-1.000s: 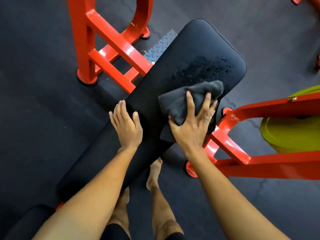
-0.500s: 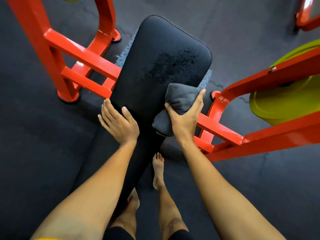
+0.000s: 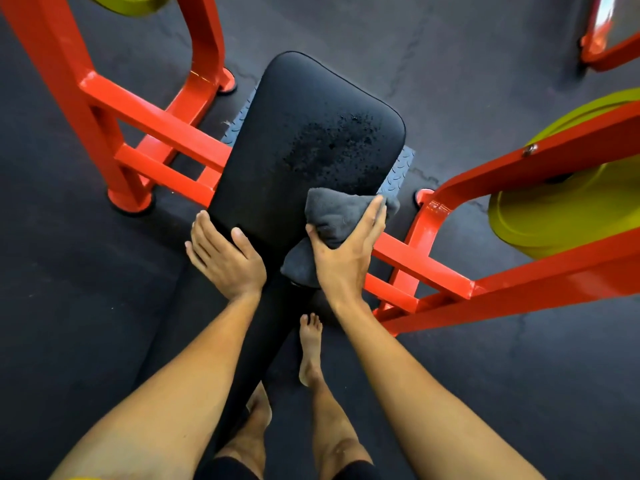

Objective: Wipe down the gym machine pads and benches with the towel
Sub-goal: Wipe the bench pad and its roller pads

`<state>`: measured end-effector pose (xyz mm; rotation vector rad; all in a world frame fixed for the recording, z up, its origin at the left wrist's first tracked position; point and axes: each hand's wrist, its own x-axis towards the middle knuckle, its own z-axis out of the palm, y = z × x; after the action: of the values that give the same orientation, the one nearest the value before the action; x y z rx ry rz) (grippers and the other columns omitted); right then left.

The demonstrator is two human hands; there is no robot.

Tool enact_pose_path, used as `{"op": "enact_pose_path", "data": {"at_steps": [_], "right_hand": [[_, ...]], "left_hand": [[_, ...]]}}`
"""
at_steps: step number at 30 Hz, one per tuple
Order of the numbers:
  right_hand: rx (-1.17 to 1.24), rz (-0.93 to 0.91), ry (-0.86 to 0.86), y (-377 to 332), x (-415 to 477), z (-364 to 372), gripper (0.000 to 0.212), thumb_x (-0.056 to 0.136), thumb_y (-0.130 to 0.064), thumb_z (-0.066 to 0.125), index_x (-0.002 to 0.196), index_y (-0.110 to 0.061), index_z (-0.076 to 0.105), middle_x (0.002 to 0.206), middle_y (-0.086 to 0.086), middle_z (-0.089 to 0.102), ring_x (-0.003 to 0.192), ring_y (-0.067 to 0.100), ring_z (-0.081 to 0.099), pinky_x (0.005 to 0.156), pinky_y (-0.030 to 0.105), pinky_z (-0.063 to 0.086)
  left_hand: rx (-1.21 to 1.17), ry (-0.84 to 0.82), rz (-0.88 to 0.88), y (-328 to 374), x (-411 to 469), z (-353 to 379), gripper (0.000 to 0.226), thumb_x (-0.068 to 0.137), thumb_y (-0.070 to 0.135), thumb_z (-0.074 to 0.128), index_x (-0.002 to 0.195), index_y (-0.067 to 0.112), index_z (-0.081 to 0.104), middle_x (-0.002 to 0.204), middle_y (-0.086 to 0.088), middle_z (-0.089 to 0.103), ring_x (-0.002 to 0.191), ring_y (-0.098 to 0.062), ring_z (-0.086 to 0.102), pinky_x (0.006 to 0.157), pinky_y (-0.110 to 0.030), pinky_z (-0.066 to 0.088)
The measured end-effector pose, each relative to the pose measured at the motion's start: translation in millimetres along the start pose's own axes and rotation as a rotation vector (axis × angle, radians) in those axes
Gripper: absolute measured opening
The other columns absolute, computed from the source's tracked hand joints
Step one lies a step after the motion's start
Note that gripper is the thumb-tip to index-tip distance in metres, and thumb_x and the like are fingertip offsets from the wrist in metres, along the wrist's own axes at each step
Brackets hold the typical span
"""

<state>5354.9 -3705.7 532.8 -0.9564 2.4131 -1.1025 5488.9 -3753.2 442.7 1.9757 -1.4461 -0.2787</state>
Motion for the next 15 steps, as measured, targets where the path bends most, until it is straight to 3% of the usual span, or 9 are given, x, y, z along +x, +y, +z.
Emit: {"op": "enact_pose_path", "data": {"at_steps": [5, 8, 12, 15], "right_hand": [[-0.264, -0.192, -0.088, 2, -14, 3, 0.108, 0.083, -0.047, 0.078, 0.166, -0.026, 0.012, 0.172, 0.012, -0.013, 0.155, 0.048, -0.008, 0.124, 0.064, 0.016], [-0.425, -0.497, -0.217, 27, -25, -7, 0.102, 0.075, -0.038, 0.080, 0.162, -0.024, 0.030, 0.171, 0.017, 0.002, 0.153, 0.054, -0.009, 0.126, 0.062, 0.003], [-0.552, -0.942, -0.358, 34, 6, -34, 0.090, 0.071, -0.019, 0.071, 0.157, -0.025, 0.044, 0.168, 0.014, 0.026, 0.155, 0.050, 0.004, 0.127, 0.061, 0.007], [-0.549, -0.898, -0.246, -1, 51, -37, 0.083, 0.075, -0.019, 0.068, 0.155, -0.026, 0.047, 0.167, 0.013, 0.029, 0.154, 0.052, 0.010, 0.126, 0.061, 0.009]], "left_hand": [[0.013, 0.006, -0.005, 1, 1, 0, 0.057, 0.107, 0.038, 0.031, 0.151, 0.003, 0.040, 0.153, -0.014, 0.047, 0.142, -0.030, 0.043, 0.121, -0.050, 0.024], [0.012, -0.002, -0.010, 0, 0, 1, 0.056, 0.107, 0.038, 0.033, 0.150, 0.002, 0.042, 0.151, -0.014, 0.049, 0.140, -0.032, 0.046, 0.120, -0.051, 0.028], [0.017, -0.007, -0.006, -1, 1, 0, 0.057, 0.106, 0.037, 0.034, 0.151, 0.003, 0.041, 0.152, -0.014, 0.048, 0.139, -0.032, 0.046, 0.120, -0.052, 0.028], [0.005, -0.035, -0.024, 1, 0, -2, 0.058, 0.106, 0.037, 0.034, 0.152, 0.004, 0.038, 0.153, -0.014, 0.046, 0.141, -0.032, 0.043, 0.122, -0.051, 0.023]]}}
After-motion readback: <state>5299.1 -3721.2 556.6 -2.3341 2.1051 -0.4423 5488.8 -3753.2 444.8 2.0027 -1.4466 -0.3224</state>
